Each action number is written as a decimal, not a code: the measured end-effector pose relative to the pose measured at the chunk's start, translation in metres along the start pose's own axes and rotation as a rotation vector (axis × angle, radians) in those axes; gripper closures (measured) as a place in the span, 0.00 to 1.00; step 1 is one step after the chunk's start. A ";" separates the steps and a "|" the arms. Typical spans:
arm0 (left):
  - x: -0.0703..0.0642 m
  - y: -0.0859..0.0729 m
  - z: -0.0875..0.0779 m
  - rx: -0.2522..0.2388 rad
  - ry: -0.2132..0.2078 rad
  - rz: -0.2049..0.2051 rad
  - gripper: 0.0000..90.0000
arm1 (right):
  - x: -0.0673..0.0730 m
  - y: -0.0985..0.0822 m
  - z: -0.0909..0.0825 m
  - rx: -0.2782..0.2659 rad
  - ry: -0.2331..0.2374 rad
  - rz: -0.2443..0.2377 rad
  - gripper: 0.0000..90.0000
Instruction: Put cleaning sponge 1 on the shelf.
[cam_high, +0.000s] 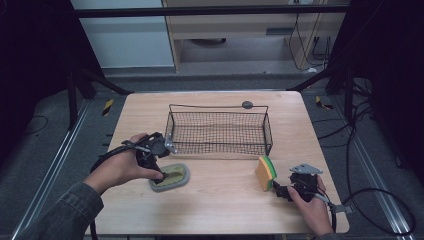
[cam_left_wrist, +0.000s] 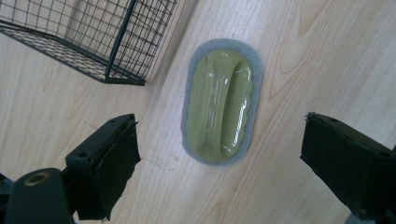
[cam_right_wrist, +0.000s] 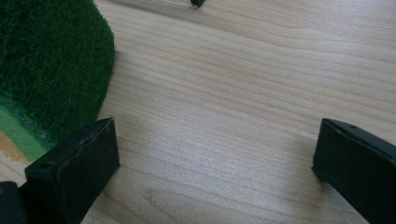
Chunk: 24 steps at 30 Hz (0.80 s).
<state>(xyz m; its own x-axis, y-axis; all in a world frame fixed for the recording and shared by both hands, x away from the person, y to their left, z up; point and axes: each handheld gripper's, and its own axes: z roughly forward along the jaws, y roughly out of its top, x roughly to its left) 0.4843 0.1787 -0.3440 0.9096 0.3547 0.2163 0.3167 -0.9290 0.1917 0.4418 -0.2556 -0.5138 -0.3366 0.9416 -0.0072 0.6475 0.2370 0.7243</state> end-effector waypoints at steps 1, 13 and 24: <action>0.001 0.001 0.003 0.013 -0.006 0.005 0.12 | 0.000 0.000 0.000 0.000 0.000 0.000 0.01; -0.004 0.009 0.046 0.102 -0.095 0.044 0.38 | 0.000 0.000 0.000 0.000 0.000 -0.001 0.01; 0.009 0.006 0.068 0.148 -0.114 0.065 0.48 | 0.000 0.000 0.000 -0.001 0.000 0.000 0.01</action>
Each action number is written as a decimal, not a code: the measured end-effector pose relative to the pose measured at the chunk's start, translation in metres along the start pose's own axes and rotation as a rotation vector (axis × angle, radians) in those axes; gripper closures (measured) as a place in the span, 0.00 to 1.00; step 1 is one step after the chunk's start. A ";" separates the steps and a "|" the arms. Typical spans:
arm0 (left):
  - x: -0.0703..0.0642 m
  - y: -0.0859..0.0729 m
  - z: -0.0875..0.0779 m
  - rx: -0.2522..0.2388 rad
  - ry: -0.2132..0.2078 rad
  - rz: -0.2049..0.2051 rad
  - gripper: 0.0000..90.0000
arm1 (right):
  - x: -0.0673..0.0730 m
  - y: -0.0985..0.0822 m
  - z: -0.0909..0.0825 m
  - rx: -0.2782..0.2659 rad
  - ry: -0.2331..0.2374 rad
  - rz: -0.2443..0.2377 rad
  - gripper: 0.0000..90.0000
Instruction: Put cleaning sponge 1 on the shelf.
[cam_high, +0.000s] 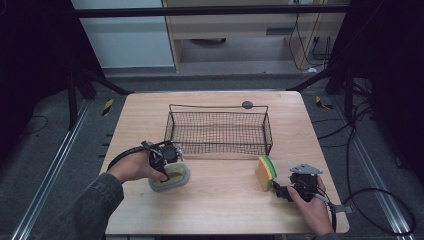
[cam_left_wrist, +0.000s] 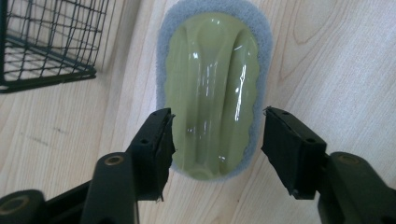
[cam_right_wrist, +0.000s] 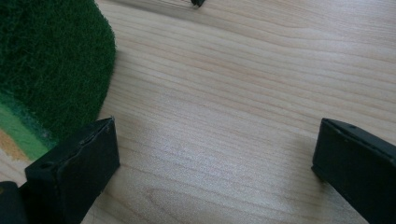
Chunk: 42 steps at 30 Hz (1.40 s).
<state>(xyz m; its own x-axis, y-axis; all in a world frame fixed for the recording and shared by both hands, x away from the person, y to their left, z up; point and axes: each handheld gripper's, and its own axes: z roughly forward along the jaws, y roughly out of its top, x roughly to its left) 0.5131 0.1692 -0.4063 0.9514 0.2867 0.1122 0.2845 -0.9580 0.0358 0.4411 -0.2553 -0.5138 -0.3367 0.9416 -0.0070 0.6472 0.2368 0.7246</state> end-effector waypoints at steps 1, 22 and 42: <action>0.001 0.001 0.001 0.003 -0.001 0.003 0.48 | 0.000 0.000 0.000 0.000 0.000 0.001 0.01; 0.012 0.004 0.024 0.029 -0.049 -0.004 0.64 | 0.000 0.000 0.000 0.000 0.000 0.001 0.01; 0.013 0.005 0.028 0.040 -0.063 0.004 0.78 | 0.000 0.000 0.000 0.000 0.000 0.001 0.01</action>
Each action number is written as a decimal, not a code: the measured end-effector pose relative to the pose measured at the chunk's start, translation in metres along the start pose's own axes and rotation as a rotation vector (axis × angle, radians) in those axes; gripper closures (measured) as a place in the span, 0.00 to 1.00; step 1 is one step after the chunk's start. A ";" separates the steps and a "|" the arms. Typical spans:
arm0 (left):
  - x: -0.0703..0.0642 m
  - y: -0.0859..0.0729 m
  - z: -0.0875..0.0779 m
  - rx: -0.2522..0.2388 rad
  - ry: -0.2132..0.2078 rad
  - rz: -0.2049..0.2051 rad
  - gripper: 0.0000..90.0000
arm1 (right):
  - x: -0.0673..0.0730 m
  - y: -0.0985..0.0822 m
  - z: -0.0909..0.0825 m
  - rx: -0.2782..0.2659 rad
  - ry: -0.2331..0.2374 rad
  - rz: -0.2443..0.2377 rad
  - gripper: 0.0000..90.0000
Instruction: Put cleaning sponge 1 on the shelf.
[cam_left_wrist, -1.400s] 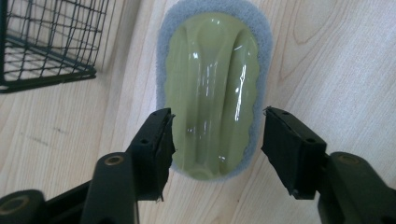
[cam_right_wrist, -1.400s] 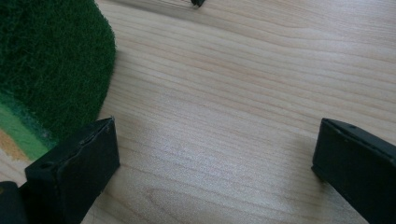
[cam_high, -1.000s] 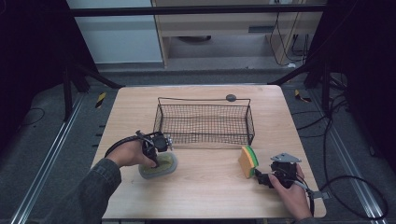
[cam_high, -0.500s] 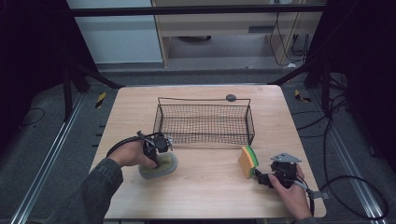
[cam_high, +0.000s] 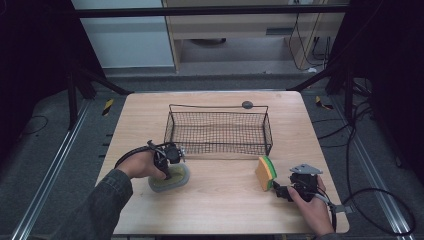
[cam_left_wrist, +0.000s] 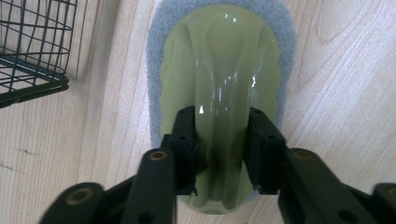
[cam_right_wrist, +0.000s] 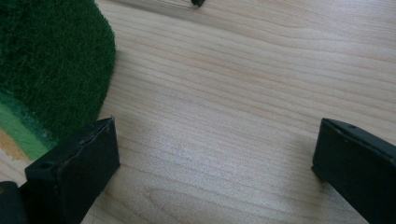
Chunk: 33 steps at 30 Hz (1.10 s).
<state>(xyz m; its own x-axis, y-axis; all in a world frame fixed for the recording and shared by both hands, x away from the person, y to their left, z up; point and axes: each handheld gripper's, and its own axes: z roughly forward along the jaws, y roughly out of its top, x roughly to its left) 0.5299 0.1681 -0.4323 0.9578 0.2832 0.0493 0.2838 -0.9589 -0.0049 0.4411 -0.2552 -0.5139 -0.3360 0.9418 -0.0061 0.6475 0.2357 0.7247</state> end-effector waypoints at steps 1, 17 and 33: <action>0.000 0.000 0.000 0.000 -0.002 0.001 0.78 | 0.000 0.000 0.000 0.000 0.000 0.000 0.01; -0.017 -0.002 -0.038 -0.056 0.068 0.078 0.78 | 0.000 0.000 0.000 0.000 0.000 0.000 0.01; -0.035 0.009 -0.073 -0.084 0.200 0.163 0.79 | 0.000 0.000 0.000 0.001 0.000 0.003 0.01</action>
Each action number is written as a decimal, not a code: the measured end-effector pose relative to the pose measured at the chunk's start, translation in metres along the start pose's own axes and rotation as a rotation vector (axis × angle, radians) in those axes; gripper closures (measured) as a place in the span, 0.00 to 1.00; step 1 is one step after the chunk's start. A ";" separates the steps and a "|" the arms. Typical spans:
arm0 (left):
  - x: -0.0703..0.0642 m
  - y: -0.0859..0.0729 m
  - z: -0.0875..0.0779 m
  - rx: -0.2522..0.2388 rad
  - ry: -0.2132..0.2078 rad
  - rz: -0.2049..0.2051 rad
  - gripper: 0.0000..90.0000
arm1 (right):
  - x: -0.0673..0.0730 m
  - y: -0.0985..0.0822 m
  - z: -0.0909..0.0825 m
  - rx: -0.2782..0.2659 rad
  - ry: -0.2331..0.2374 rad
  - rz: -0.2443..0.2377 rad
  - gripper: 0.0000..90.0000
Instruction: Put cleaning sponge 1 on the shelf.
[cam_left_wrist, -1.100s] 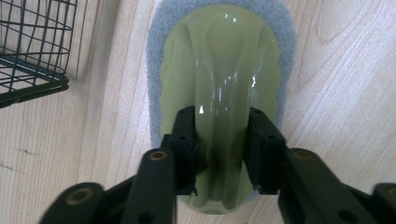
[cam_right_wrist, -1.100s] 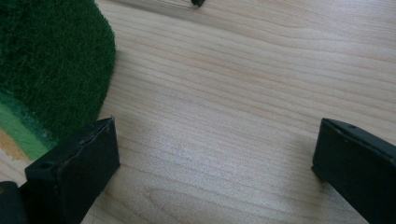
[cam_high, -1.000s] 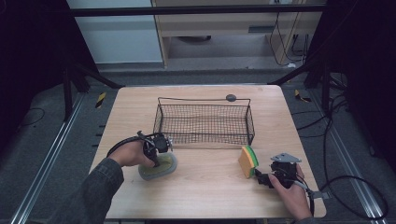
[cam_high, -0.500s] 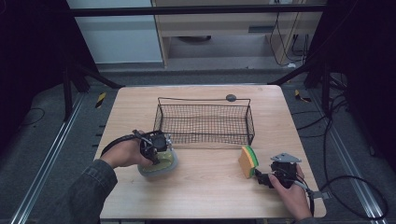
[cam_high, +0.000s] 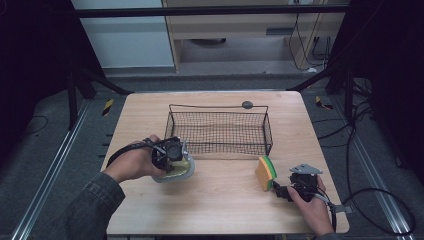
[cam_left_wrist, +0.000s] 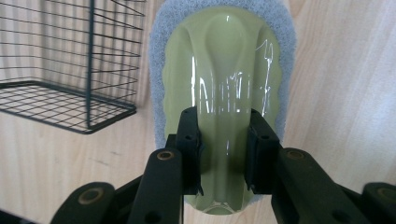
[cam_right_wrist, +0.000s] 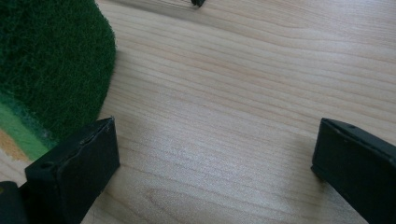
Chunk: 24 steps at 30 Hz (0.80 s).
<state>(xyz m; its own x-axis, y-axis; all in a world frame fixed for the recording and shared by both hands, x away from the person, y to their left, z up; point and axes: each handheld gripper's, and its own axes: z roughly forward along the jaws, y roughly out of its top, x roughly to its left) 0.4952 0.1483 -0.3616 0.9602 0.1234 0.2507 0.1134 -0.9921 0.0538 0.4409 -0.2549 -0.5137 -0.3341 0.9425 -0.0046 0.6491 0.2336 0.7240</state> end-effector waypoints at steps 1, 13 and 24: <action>0.000 0.001 -0.002 -0.004 0.015 0.003 0.79 | 0.000 0.000 0.000 0.000 0.000 0.000 0.01; 0.010 0.004 -0.017 -0.001 0.078 0.064 0.79 | 0.000 0.000 0.000 0.000 -0.001 0.001 0.01; 0.023 -0.002 -0.020 -0.051 0.114 0.056 0.79 | 0.001 0.000 0.000 0.000 -0.008 0.009 0.01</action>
<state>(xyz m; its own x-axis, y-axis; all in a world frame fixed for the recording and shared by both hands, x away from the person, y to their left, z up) 0.5118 0.1537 -0.3369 0.9291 0.0722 0.3627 0.0443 -0.9954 0.0846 0.4404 -0.2540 -0.5136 -0.3225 0.9466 -0.0037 0.6518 0.2249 0.7243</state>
